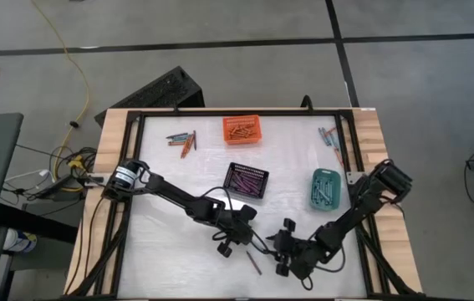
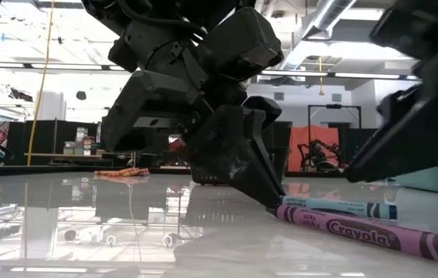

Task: Sort crayons
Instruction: Put the blue green crayon into the green bin

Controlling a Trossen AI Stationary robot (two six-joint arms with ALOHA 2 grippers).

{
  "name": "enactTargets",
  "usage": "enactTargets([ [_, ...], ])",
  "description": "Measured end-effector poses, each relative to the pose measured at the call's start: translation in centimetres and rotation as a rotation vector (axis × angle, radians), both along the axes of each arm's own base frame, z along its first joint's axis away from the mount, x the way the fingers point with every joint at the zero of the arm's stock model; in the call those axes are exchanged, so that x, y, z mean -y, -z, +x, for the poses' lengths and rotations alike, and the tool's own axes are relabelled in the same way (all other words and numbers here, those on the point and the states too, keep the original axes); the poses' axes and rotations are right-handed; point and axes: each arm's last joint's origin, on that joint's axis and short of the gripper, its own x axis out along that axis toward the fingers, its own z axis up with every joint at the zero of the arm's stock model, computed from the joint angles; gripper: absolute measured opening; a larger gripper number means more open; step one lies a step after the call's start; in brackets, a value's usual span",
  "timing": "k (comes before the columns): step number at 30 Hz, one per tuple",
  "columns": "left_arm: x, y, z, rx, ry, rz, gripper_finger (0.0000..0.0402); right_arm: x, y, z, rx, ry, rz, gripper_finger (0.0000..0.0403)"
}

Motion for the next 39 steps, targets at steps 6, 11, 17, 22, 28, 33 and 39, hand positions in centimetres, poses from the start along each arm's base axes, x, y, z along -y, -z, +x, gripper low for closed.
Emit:
enactTargets([
  [6,-0.1,-0.1,0.0,0.004,-0.003,0.007,0.0001,-1.3,-1.2,-0.1,-0.017,-0.023,-0.029,0.0181],
  [11,-0.2,-0.7,0.0,0.013,-0.012,0.011,0.0002,-2.2,-2.6,0.1,-0.050,-0.017,-0.102,0.0183],
  [17,-0.3,-1.9,-0.2,0.037,-0.018,0.027,0.0002,-2.5,-3.7,0.6,-0.057,-0.006,-0.114,0.0183],
  [22,-0.4,-2.1,-0.3,0.035,-0.027,0.035,0.0001,-1.8,-3.6,1.3,-0.069,0.034,-0.051,0.0183],
  [28,-0.4,-2.4,-0.4,0.041,-0.040,0.041,0.0000,-0.8,-3.5,2.2,-0.082,0.074,-0.012,0.0183],
  [33,-0.4,-2.7,-0.4,0.047,-0.041,0.041,0.0000,0.0,-2.1,3.3,-0.134,0.098,0.035,0.0183],
  [39,-0.4,-2.7,-0.4,0.046,-0.041,0.042,0.0000,0.5,-0.1,4.7,-0.162,0.138,0.054,0.0183],
])
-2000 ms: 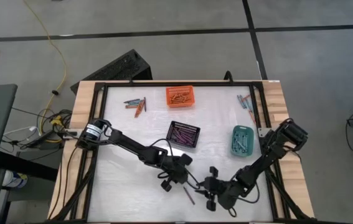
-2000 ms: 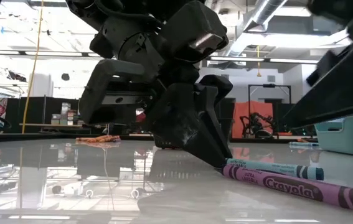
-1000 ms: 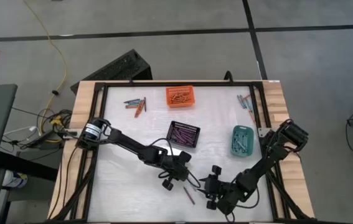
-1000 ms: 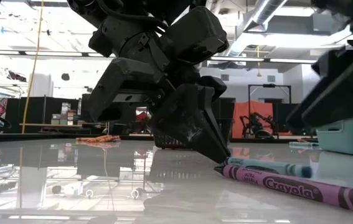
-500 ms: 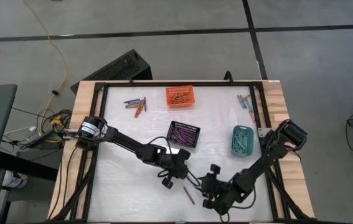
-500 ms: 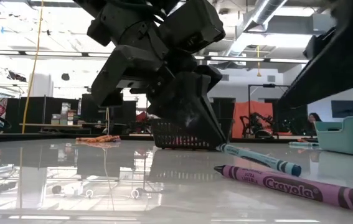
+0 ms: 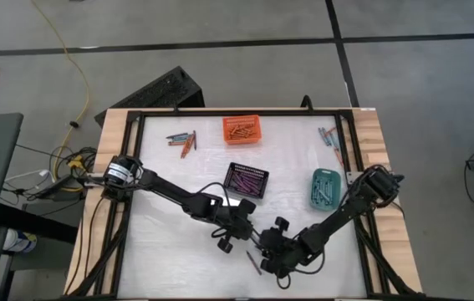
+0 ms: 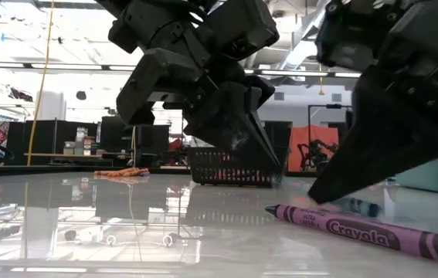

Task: Sort crayons
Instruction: Put the blue green crayon into the green bin

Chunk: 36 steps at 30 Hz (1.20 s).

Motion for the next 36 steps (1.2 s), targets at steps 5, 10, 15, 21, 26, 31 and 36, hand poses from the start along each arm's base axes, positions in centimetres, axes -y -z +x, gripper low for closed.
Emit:
enactTargets([
  [5,0.0,0.0,0.0,0.004,0.000,-0.001,0.0000,0.0,0.7,1.1,-0.005,0.020,-0.011,0.0182],
  [10,0.0,0.0,0.0,0.003,0.000,-0.002,0.0000,0.1,1.7,1.7,-0.048,0.035,-0.008,0.0153],
  [15,0.0,0.0,0.0,0.001,0.000,-0.002,0.0000,0.3,2.2,1.4,-0.102,0.052,-0.015,0.0071],
  [21,0.0,0.2,-0.2,-0.042,-0.005,-0.020,0.0001,0.0,2.0,0.9,-0.126,0.011,-0.035,0.0009],
  [26,-0.2,0.1,-0.9,-0.108,-0.022,-0.010,0.0033,0.3,0.5,0.5,-0.140,-0.004,-0.037,0.0003],
  [31,-0.1,-1.0,-1.5,-0.131,-0.031,-0.015,0.0099,1.3,-1.9,-1.0,-0.217,-0.020,-0.088,0.0002],
  [36,0.3,-2.2,-2.0,-0.118,-0.033,-0.036,0.0152,2.6,-5.0,-2.7,-0.245,0.039,-0.143,0.0001],
])
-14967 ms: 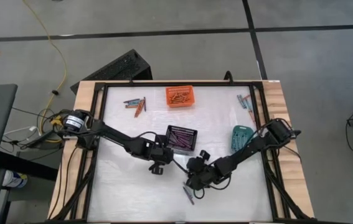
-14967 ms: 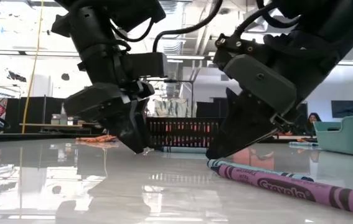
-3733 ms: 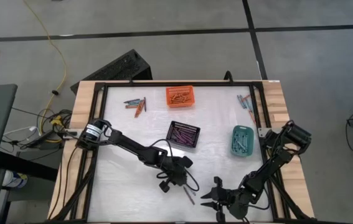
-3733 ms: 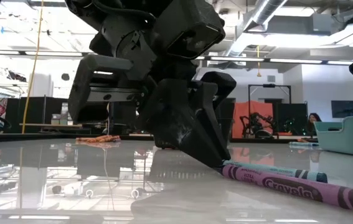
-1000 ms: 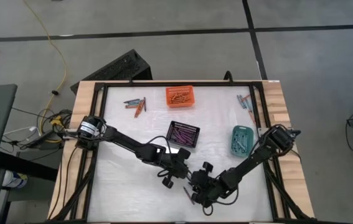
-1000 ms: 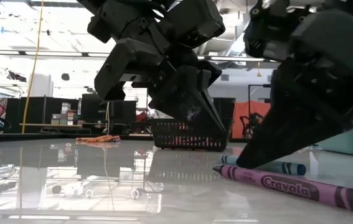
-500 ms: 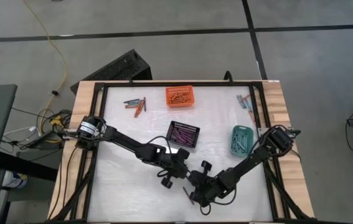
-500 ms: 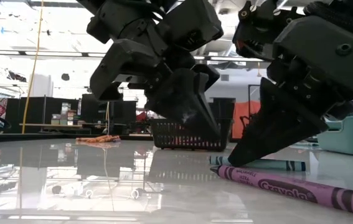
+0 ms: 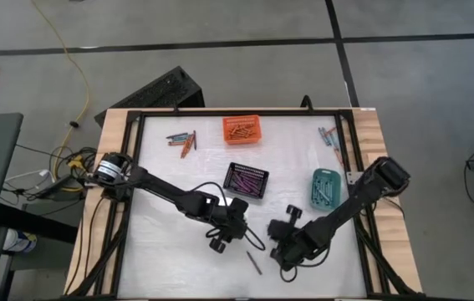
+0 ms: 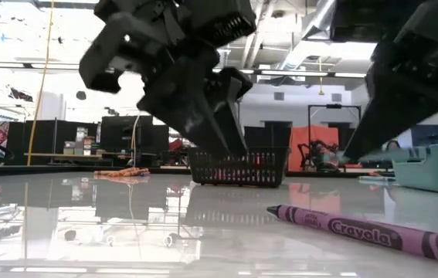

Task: Sort crayons
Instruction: Put the blue green crayon into the green bin

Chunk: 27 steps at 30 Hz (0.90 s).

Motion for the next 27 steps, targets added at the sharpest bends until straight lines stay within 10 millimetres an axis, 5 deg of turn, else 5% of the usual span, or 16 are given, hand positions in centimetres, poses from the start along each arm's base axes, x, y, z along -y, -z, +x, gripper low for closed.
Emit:
enactTargets([
  [17,2.8,-0.6,-0.5,0.055,0.073,-0.039,0.0169,6.2,-6.9,-7.3,-0.163,0.469,-0.195,0.0000],
  [27,3.5,-0.8,-0.5,0.089,0.137,-0.103,0.0169,8.7,-6.3,-11.6,-0.130,0.570,-0.066,0.0000],
])
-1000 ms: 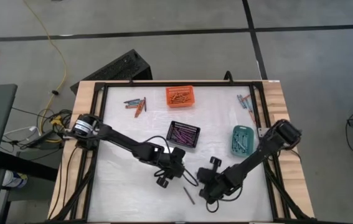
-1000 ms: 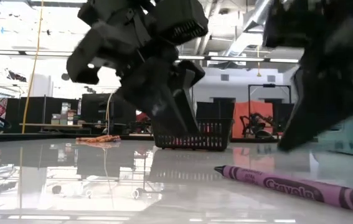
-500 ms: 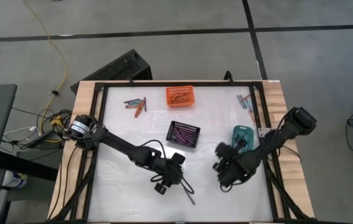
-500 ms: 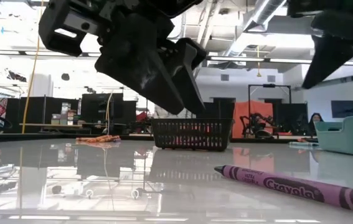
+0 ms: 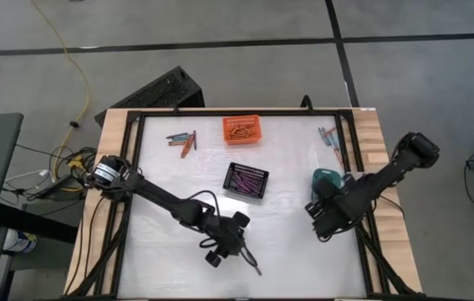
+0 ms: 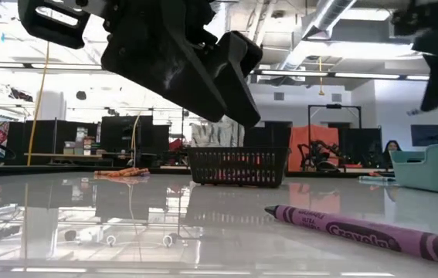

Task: Sort crayons
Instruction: Put the blue green crayon into the green bin

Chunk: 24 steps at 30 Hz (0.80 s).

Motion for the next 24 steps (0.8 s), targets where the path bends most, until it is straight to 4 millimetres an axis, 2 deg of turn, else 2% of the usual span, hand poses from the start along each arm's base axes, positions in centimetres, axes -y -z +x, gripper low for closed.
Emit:
enactTargets([
  [6,0.3,-0.1,0.0,0.031,0.030,0.010,0.0169,1.5,1.3,-2.2,0.092,0.081,0.091,0.0000],
  [12,0.6,-0.4,0.1,0.067,0.061,0.011,0.0169,2.4,2.5,-3.3,0.135,0.136,0.104,0.0001],
  [24,0.7,-0.6,0.2,0.101,0.100,0.003,0.0169,3.1,2.6,-2.9,0.138,0.185,0.099,0.0005],
])
